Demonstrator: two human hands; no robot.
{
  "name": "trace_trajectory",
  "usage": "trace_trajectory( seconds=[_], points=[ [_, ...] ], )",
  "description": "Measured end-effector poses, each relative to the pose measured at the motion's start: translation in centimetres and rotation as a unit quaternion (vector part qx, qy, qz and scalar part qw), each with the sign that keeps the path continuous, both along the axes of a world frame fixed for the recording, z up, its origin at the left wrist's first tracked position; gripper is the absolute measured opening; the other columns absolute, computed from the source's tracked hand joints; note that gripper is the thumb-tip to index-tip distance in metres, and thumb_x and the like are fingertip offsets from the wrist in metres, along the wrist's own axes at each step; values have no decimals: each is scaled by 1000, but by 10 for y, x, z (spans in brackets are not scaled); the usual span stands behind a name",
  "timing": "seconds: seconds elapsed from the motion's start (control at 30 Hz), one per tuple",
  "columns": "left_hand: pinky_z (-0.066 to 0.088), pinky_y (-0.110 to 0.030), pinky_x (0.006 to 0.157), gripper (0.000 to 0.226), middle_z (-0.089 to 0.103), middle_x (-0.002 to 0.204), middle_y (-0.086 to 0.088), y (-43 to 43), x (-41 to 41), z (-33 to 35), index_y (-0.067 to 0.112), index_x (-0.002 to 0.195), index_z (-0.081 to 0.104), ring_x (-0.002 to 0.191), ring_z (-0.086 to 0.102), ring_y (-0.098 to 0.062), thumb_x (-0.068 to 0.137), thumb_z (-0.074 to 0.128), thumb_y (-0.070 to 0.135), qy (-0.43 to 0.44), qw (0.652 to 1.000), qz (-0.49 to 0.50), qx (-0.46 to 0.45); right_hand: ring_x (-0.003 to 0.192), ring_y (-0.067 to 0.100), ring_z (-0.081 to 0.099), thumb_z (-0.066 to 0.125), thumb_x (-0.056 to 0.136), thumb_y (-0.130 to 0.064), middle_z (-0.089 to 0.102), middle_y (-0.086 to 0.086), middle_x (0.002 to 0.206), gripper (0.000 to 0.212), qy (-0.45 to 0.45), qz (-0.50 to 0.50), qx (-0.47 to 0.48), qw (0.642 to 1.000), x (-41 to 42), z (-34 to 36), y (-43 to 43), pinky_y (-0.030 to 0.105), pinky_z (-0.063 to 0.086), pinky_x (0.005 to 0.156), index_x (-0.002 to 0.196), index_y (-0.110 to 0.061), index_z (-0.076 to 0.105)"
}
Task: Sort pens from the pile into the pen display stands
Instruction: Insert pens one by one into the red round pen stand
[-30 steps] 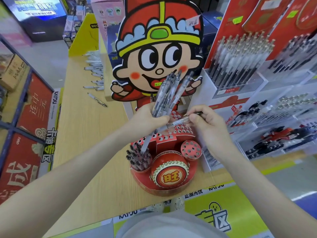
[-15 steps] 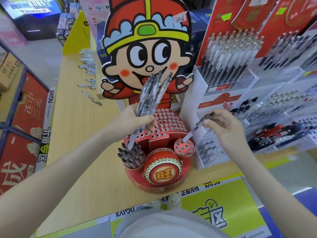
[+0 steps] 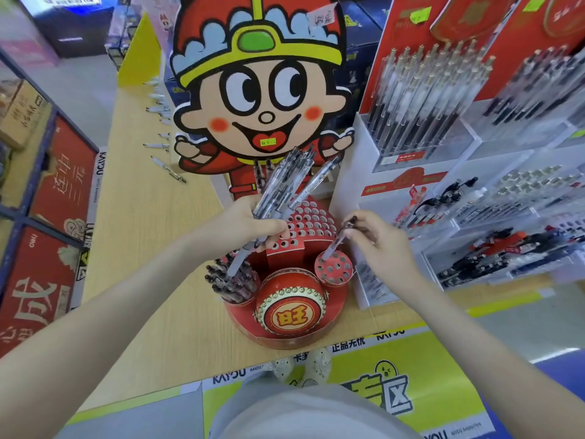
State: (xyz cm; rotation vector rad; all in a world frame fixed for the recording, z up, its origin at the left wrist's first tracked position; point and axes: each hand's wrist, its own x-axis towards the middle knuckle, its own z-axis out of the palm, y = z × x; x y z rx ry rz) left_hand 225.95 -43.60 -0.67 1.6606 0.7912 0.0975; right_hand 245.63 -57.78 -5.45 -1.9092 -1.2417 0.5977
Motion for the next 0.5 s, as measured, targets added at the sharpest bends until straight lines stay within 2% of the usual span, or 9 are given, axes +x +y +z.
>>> trace_trajectory(
  seconds=[0.1,0.2,0.27,0.4,0.5],
  points=[
    [37,-26,48,12,56,59,-4,4,0,-2,10,84,54,56,48,-22,93,61,14,17,1000,-16,-2,95,5,61,60,91,-16,63,-12,95,17,-20,42,-18,999,0,3,6,-2,37,81,108,-22,61],
    [36,-18,45,14,57,57,-2,7,1,2,17,81,54,49,48,-16,93,61,16,22,999,-37,6,96,0,59,60,92,-18,63,-13,99,20,-28,85,-43,995,-3,3,10,5,42,85,111,-21,62],
    [35,-17,44,13,57,57,-1,11,-1,4,14,82,57,50,49,-13,93,61,18,25,998,-49,14,99,-1,58,59,92,-19,66,-9,105,21,-47,106,-59,991,-6,1,11,10,43,88,113,-22,62],
    [36,-19,45,14,57,60,-3,20,-7,6,7,84,61,55,51,-15,93,61,18,19,997,-67,28,106,15,62,59,92,-18,68,5,113,25,-76,71,-69,992,-6,1,16,21,44,92,117,-15,60],
    [37,-14,46,13,56,61,-4,22,-11,9,5,84,59,53,50,-13,93,60,15,5,997,-71,20,106,18,63,60,92,-18,68,7,113,25,-89,55,-91,990,-12,-2,14,24,46,91,117,-14,60]
  ],
)
